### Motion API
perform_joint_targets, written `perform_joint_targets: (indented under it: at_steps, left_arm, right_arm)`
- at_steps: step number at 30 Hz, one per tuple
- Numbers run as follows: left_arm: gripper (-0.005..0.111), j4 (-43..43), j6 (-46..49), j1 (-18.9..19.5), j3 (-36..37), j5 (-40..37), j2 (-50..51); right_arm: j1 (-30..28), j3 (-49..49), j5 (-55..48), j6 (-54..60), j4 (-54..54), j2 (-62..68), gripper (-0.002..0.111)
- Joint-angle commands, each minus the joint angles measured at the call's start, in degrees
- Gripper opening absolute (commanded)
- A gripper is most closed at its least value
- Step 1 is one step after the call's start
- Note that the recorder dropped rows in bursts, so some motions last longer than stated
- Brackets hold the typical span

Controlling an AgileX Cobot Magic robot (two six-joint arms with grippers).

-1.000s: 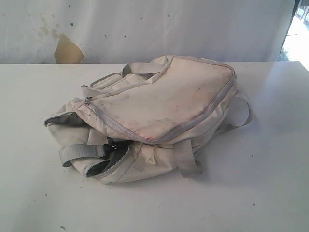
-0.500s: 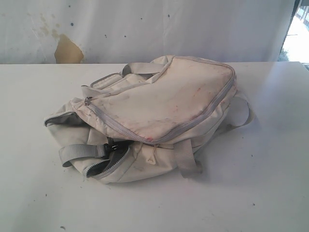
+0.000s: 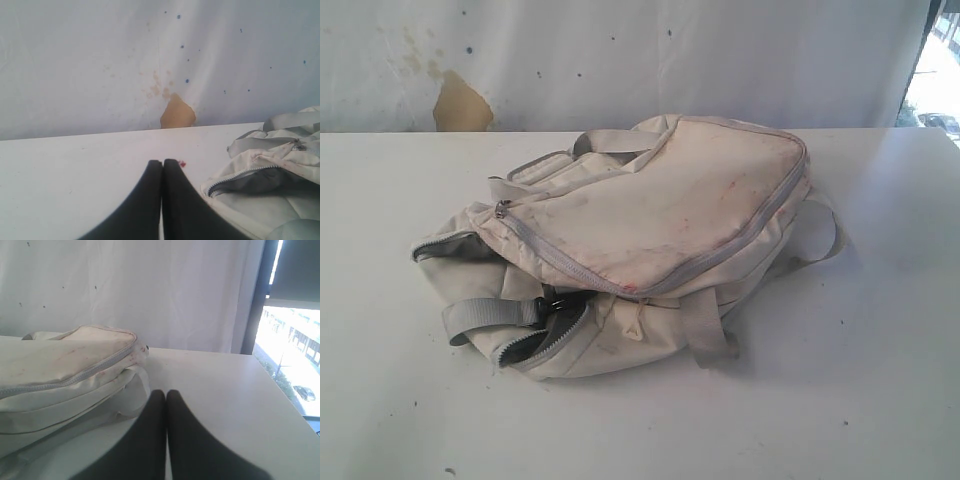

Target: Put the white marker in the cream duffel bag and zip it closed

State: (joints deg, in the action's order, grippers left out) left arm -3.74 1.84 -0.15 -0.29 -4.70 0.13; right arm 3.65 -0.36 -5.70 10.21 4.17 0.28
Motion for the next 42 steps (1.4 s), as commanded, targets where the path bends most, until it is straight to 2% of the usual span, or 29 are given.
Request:
perform_joint_targets:
  at_steps: [1,24,42]
  left_arm:
    - [0.0,0.42,0.08,0.09,0.29,0.36,-0.13]
    - [0.0,0.42,0.08,0.09,0.29,0.36,-0.13]
    - [0.0,0.42,0.08,0.09,0.29,0.36,-0.13]
  right_arm:
    - [-0.29,0.36,0.29,0.07,0.08,-0.28,0.0]
    - [-0.29,0.36,0.63,-0.19,0.08,-0.28,0.0]
    - [-1.46,0.36,-0.27,-7.58,-1.36,-0.28,0.0]
